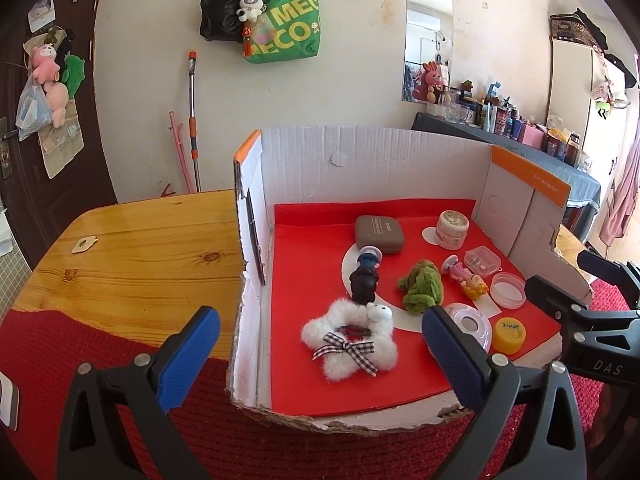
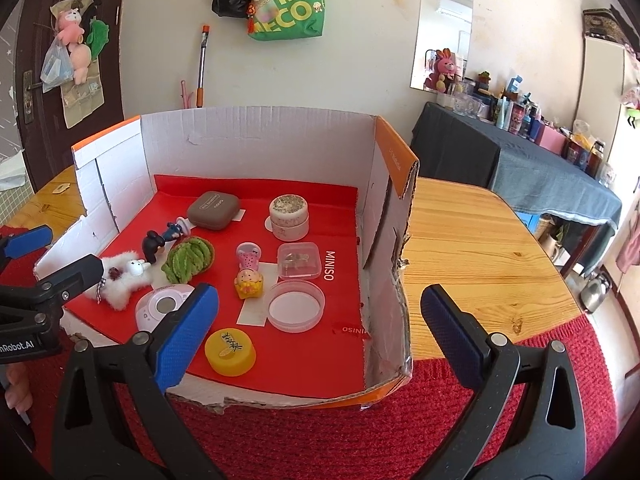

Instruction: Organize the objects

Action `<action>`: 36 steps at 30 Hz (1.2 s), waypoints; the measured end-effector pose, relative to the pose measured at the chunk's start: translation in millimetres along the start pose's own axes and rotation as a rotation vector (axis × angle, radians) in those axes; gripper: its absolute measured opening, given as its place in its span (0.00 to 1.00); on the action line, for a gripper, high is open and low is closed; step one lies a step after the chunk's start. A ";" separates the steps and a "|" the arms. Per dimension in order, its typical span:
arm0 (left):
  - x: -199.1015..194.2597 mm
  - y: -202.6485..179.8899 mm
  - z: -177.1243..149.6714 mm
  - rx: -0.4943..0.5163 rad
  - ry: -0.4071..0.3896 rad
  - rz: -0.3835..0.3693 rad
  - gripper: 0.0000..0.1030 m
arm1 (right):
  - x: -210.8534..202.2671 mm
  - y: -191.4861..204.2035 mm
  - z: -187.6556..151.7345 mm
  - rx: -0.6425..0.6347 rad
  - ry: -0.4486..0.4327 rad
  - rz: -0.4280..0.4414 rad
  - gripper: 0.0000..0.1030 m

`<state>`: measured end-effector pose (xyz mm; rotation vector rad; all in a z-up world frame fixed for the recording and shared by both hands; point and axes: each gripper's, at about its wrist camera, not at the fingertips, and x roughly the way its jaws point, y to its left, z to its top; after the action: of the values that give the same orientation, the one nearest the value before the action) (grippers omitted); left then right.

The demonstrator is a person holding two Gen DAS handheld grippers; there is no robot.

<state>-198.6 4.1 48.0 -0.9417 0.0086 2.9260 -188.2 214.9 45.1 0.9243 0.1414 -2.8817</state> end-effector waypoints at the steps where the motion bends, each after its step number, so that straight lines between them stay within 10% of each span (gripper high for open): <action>1: -0.1 -0.1 0.3 0.001 -0.001 0.000 1.00 | 0.3 -1.0 0.3 0.004 0.002 0.002 1.00; 36: -0.6 0.4 -0.7 -0.001 0.000 -0.001 1.00 | 0.8 -1.9 0.6 0.012 0.005 0.003 1.00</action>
<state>-197.7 3.7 47.8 -0.9419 0.0062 2.9259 -189.5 216.7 45.2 0.9323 0.1239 -2.8814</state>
